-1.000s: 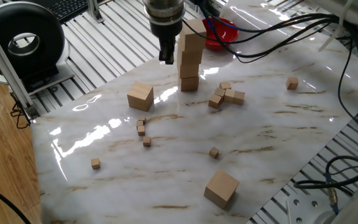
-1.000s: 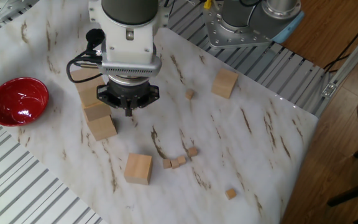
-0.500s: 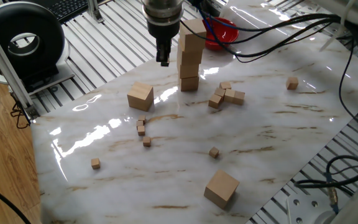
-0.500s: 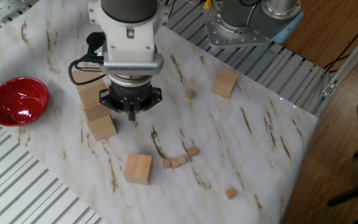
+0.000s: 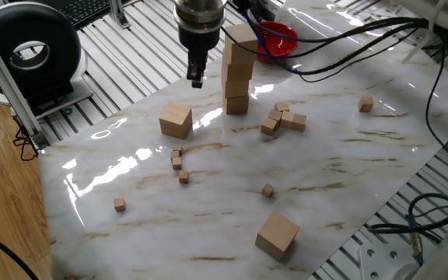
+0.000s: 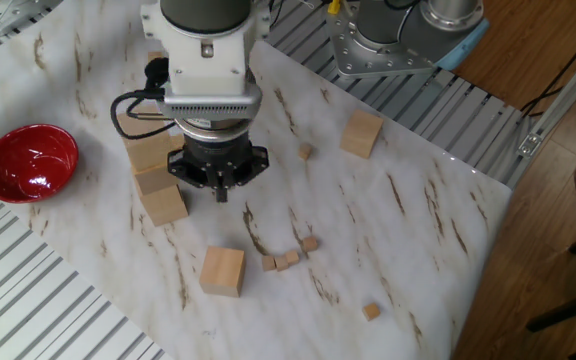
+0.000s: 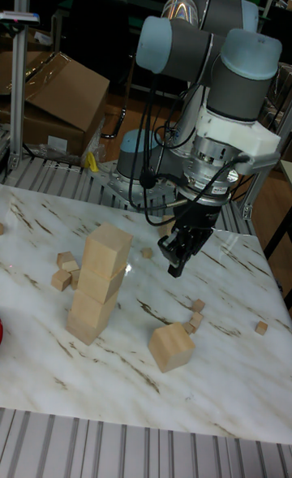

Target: Stack the blocks in a vertical line of five

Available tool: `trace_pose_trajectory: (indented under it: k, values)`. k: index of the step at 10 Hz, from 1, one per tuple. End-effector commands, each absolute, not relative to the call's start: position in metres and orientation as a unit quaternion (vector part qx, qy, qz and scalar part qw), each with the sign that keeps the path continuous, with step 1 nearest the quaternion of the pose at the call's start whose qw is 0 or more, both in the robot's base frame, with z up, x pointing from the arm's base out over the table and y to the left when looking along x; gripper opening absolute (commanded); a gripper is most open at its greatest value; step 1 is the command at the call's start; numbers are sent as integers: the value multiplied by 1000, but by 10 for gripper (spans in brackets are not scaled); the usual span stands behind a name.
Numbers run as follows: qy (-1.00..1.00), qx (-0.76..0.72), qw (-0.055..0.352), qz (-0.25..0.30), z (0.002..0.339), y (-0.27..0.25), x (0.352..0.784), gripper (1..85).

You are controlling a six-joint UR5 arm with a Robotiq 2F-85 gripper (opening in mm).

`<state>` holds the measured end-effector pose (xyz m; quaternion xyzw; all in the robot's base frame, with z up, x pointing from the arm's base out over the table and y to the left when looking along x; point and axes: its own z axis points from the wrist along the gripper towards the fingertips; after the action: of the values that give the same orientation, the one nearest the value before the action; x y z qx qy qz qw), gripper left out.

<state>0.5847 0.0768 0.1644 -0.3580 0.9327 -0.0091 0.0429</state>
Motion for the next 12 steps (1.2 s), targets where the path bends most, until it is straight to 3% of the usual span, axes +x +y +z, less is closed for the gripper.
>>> trace_pose_trajectory:
  k: [1, 5, 6, 9, 11, 12]
  values:
    - [945, -324, 39, -4, 145, 95, 600, 33]
    - [947, -317, 45, -27, 99, 108, 634, 70]
    - [942, -329, 45, -38, 90, 103, 641, 133]
    - [936, -345, 38, -59, 61, 90, 657, 210]
    - [926, -372, 34, -54, 62, 91, 654, 413]
    - [922, -385, 31, -38, 62, 96, 651, 633]
